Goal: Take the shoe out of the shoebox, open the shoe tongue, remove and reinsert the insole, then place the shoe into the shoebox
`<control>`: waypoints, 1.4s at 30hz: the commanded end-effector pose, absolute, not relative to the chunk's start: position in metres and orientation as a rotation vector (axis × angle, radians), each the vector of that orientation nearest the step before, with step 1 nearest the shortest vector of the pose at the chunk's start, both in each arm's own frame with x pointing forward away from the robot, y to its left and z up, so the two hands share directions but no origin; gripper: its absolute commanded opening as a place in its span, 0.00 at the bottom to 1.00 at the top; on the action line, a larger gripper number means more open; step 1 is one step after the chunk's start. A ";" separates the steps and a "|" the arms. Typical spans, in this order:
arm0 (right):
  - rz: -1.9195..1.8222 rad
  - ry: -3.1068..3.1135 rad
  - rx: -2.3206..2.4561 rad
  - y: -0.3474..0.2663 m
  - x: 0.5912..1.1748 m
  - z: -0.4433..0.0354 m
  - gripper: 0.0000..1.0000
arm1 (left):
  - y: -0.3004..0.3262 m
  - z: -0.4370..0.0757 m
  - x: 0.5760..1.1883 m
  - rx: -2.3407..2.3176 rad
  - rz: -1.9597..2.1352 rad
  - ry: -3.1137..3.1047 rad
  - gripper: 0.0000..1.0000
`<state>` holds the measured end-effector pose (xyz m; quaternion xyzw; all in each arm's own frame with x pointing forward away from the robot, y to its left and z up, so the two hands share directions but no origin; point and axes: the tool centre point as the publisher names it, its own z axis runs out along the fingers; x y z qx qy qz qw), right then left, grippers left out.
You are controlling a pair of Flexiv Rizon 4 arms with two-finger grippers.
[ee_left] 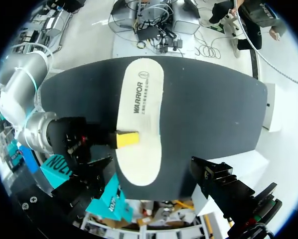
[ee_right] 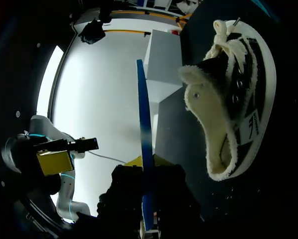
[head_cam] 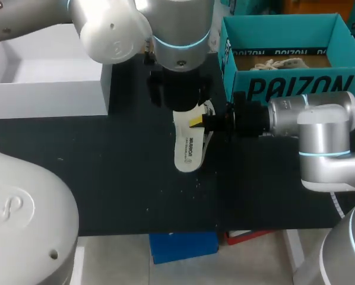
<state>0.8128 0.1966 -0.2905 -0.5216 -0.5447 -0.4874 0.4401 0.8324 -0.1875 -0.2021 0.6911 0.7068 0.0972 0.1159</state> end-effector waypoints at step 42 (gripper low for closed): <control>-1.212 -1.353 -1.300 0.198 0.812 -0.290 0.00 | -0.203 -0.230 0.813 2.000 0.165 2.151 1.00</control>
